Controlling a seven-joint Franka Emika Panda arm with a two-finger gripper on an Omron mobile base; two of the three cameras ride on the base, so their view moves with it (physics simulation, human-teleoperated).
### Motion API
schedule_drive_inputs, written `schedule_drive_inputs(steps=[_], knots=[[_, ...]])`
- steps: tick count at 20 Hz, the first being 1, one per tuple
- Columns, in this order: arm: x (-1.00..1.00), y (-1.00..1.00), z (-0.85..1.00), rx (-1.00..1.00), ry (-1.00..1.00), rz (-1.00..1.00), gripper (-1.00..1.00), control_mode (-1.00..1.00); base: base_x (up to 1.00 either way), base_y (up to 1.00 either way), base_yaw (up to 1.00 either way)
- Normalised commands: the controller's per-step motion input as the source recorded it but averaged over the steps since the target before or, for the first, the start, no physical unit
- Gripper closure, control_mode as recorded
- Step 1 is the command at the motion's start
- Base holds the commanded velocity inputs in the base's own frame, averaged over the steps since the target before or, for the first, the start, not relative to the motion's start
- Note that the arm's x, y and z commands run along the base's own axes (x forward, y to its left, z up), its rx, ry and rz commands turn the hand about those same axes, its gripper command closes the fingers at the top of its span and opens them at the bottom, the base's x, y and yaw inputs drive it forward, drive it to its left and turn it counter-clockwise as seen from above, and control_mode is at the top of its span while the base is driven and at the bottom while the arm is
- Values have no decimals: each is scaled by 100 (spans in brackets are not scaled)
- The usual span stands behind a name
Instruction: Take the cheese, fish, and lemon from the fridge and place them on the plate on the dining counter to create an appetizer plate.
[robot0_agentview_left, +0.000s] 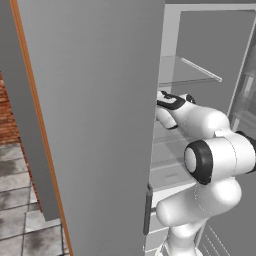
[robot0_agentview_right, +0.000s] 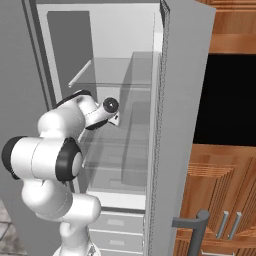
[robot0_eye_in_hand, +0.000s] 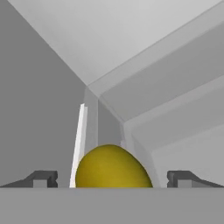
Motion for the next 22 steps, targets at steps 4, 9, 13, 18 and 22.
schedule_drive_inputs(steps=[4,9,13,18,22], knots=[[0,0,-23,0,0,0,-100,-100,0,0,0],[0,0,-25,0,3,0,-100,-100,0,0,0],[0,0,-25,0,3,0,-100,-100,0,0,0],[0,1,-31,0,5,0,-100,-100,0,0,0],[0,25,-43,0,9,0,-100,-100,0,0,0]])
